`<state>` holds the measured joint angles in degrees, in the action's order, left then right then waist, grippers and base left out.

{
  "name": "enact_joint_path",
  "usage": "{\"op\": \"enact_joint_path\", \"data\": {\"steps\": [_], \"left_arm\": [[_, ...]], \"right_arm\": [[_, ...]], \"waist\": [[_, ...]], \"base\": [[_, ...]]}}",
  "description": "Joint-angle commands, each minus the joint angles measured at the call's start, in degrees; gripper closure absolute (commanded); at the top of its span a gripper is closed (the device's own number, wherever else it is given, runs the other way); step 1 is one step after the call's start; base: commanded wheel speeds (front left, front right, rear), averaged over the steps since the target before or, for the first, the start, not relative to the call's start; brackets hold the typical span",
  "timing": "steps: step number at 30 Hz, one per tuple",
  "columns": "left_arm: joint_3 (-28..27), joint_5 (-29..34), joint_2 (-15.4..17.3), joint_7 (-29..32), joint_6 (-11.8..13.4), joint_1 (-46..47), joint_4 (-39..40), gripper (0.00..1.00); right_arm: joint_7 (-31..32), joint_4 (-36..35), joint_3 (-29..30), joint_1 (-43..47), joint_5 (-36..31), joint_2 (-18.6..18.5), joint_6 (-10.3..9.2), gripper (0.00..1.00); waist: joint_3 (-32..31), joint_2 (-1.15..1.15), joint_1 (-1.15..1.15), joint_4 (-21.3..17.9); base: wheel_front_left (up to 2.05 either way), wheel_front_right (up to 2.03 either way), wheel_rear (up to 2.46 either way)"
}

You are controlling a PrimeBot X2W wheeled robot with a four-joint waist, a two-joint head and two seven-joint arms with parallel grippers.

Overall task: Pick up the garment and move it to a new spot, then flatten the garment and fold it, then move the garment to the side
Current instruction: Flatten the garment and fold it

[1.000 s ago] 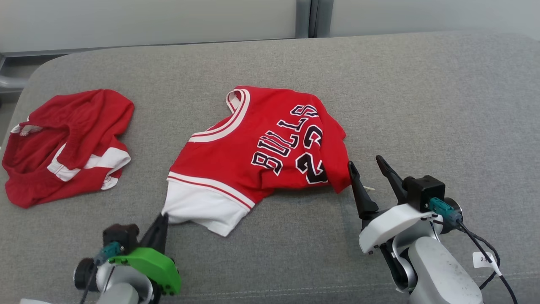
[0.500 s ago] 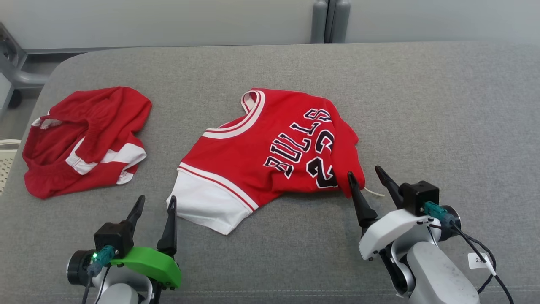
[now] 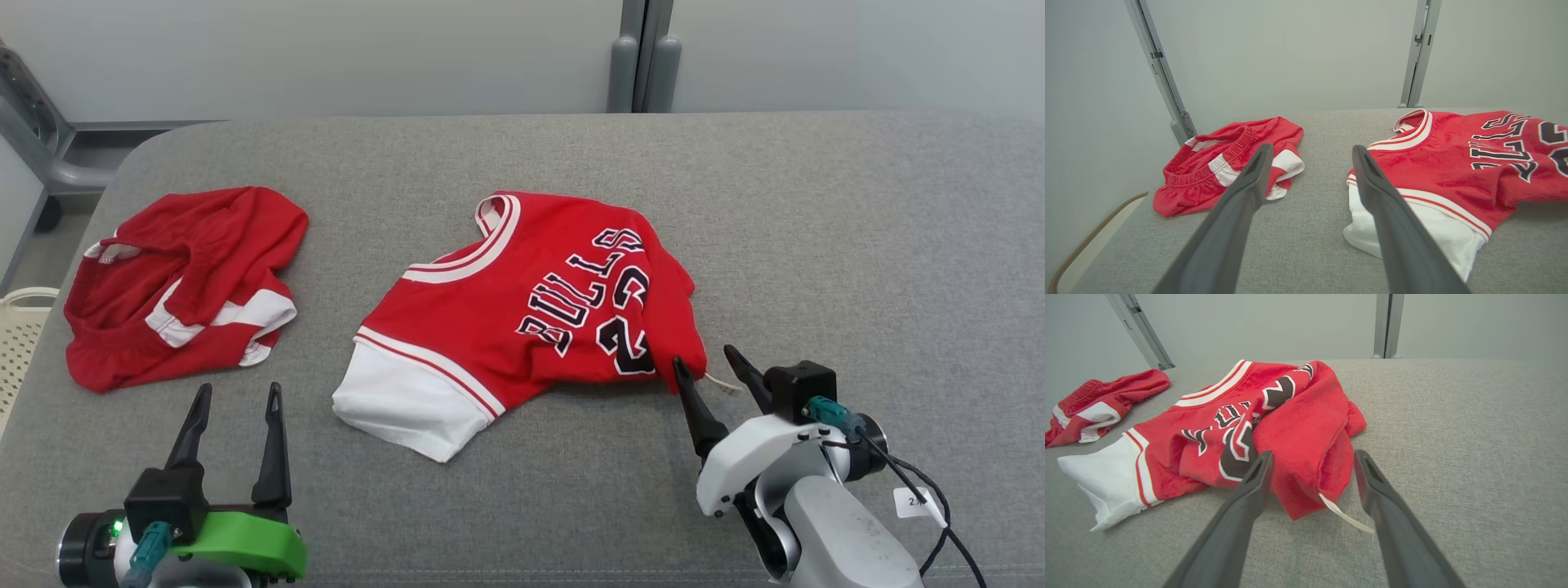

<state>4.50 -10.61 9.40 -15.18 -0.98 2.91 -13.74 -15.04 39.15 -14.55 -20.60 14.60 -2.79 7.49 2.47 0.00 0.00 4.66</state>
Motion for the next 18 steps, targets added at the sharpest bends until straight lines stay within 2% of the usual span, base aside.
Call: {"op": "enact_joint_path", "data": {"steps": [1, 14, 15, 17, 18], "left_arm": [[-0.4, 0.6, -0.2, 0.0, -0.2, -1.1, 0.5, 0.00], [-3.2, 3.3, -2.3, 0.0, -2.2, -3.5, 2.6, 0.00], [-3.2, 3.4, -2.4, 0.0, -2.4, -3.3, 2.4, 0.00], [-3.4, 3.7, -2.7, 0.0, -2.6, -3.2, 2.3, 0.00], [-3.5, 3.8, -2.9, 0.0, -2.7, -3.1, 2.2, 0.00]], "right_arm": [[-0.2, 0.4, -0.1, -0.9, 0.6, -0.2, 0.00, 0.00], [0.0, 8.5, -4.0, -5.1, 3.8, -0.9, 0.00, 0.00], [0.0, 9.2, -4.3, -5.5, 4.2, -0.9, 0.00, 0.16], [-0.1, 10.3, -4.8, -6.1, 4.7, -1.1, 0.00, 0.88], [-0.1, 10.8, -5.1, -6.4, 4.9, -1.2, 0.00, 1.00]], "waist": [[-0.2, 0.00, 0.00, -0.1], [-0.1, 0.00, 0.00, 0.9], [-0.1, 0.00, 0.00, 1.1], [-0.1, 0.00, 0.00, 1.3], [-0.1, 0.00, 0.00, 1.4]], "base": [[0.00, 0.00, 0.00], [0.00, 0.00, 0.00], [0.00, 0.00, 0.00], [0.00, 0.00, 0.00], [0.00, 0.00, 0.00]]}}
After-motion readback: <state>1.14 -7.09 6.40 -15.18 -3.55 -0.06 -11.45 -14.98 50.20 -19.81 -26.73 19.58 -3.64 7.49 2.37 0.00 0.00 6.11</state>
